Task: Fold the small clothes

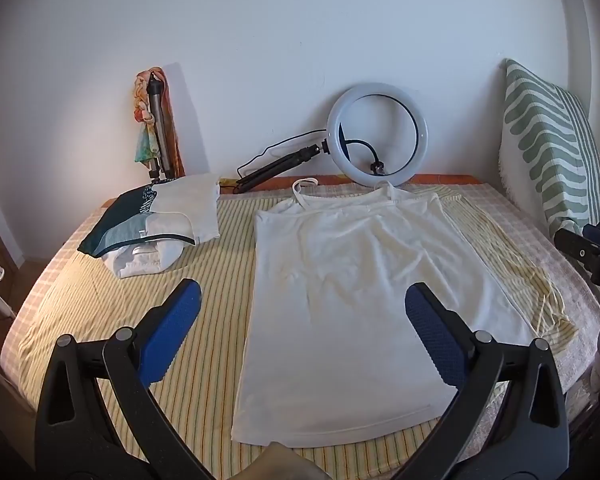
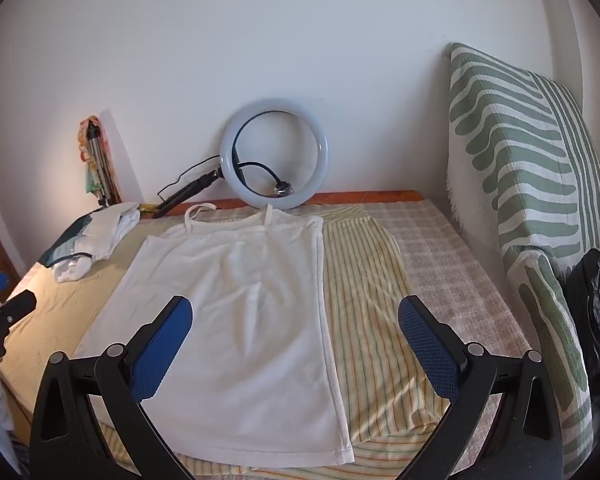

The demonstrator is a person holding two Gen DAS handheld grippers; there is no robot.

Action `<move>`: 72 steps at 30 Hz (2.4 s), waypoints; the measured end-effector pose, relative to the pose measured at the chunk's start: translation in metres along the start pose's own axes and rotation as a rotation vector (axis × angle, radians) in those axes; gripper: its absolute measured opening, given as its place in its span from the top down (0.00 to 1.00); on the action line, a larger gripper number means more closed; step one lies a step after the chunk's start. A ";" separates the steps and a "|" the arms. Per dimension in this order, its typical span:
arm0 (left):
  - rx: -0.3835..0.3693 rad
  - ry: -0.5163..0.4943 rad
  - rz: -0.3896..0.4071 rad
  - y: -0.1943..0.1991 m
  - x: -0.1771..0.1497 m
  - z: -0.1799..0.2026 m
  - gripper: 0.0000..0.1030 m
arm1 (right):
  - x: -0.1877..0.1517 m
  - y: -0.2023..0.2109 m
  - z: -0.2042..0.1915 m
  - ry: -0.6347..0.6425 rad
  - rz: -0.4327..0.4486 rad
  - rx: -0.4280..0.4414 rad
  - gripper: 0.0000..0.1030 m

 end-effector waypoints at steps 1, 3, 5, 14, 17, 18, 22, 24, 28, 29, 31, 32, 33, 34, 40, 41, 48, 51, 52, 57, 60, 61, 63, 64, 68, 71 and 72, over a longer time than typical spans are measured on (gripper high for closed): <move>0.002 0.000 0.003 0.000 -0.001 0.001 0.00 | 0.000 0.000 0.000 0.001 0.000 0.001 0.00; 0.001 0.001 0.005 0.000 0.000 0.000 0.00 | -0.001 0.000 0.000 0.005 0.002 -0.001 0.00; 0.001 0.003 0.007 0.001 0.001 0.000 0.00 | -0.001 -0.001 -0.001 0.010 0.003 -0.001 0.01; 0.008 0.002 0.015 0.004 0.002 -0.002 0.00 | -0.002 -0.002 -0.001 0.011 -0.003 0.006 0.01; 0.006 0.005 0.018 0.005 0.003 -0.003 0.00 | -0.002 -0.003 -0.001 0.011 -0.007 0.008 0.01; 0.006 0.006 0.019 0.005 0.003 -0.003 0.00 | -0.002 -0.003 -0.001 0.012 -0.007 0.009 0.01; 0.005 0.007 0.018 0.006 0.003 -0.003 0.00 | -0.001 -0.003 -0.002 0.011 -0.007 0.008 0.00; 0.003 0.006 0.018 0.006 0.003 -0.003 0.00 | -0.001 -0.003 -0.002 0.011 -0.007 0.009 0.01; 0.005 0.007 0.018 0.006 0.003 -0.003 0.00 | -0.001 -0.003 -0.002 0.013 -0.010 0.011 0.01; 0.003 0.006 0.018 0.006 0.003 -0.004 0.00 | -0.002 -0.003 -0.002 0.013 -0.011 0.013 0.01; 0.003 0.005 0.017 0.006 0.003 -0.004 0.00 | -0.001 -0.003 -0.003 0.015 -0.012 0.015 0.01; 0.004 0.005 0.018 0.006 0.003 -0.004 0.00 | -0.001 -0.003 -0.003 0.015 -0.011 0.015 0.01; 0.004 0.005 0.018 0.006 0.003 -0.004 0.00 | -0.001 -0.003 -0.003 0.015 -0.011 0.015 0.01; 0.004 0.006 0.018 0.006 0.004 -0.004 0.00 | -0.001 -0.003 -0.004 0.015 -0.011 0.014 0.01; 0.003 0.009 0.018 0.007 0.003 -0.005 0.00 | -0.002 -0.003 -0.005 0.015 -0.011 0.014 0.01; 0.003 0.008 0.018 0.007 0.003 -0.005 0.00 | -0.002 -0.003 -0.005 0.015 -0.011 0.014 0.01; 0.004 0.009 0.018 0.007 0.003 -0.005 0.00 | -0.002 -0.003 -0.005 0.016 -0.011 0.014 0.00; 0.004 0.009 0.018 0.007 0.003 -0.006 0.00 | -0.002 -0.003 -0.006 0.016 -0.012 0.015 0.01; 0.004 0.009 0.018 0.007 0.003 -0.006 0.00 | -0.002 -0.004 -0.006 0.017 -0.012 0.015 0.01; 0.004 0.010 0.017 0.008 0.002 -0.007 0.00 | -0.002 -0.004 -0.009 0.021 -0.012 0.018 0.01; 0.005 0.010 0.018 0.008 0.002 -0.007 0.00 | -0.001 -0.005 -0.009 0.021 -0.014 0.019 0.01; 0.005 0.010 0.017 0.008 0.002 -0.007 0.00 | -0.001 -0.005 -0.009 0.020 -0.014 0.019 0.01; 0.005 0.010 0.017 0.008 0.002 -0.007 0.00 | -0.001 -0.005 -0.011 0.019 -0.016 0.019 0.01; 0.006 0.011 0.017 0.008 0.001 -0.007 0.00 | -0.001 -0.005 -0.011 0.019 -0.017 0.018 0.01; 0.012 0.015 0.014 0.008 -0.003 -0.010 0.00 | 0.000 -0.005 -0.016 0.020 -0.017 0.023 0.01; 0.012 0.023 0.004 0.008 -0.006 -0.013 0.00 | 0.001 -0.006 -0.021 0.026 -0.019 0.029 0.01; 0.009 0.028 -0.003 0.007 -0.005 -0.014 0.00 | 0.001 -0.007 -0.023 0.028 -0.019 0.032 0.01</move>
Point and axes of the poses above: each gripper's, at about its wrist camera, not at the fingertips, and y roughly against the way its jaws point, z to its right, x to its top, the point moved 3 cm from there along -y, roughly the way its jaws point, and after that the axes turned 15 degrees about -x, right-handed, at the moved point
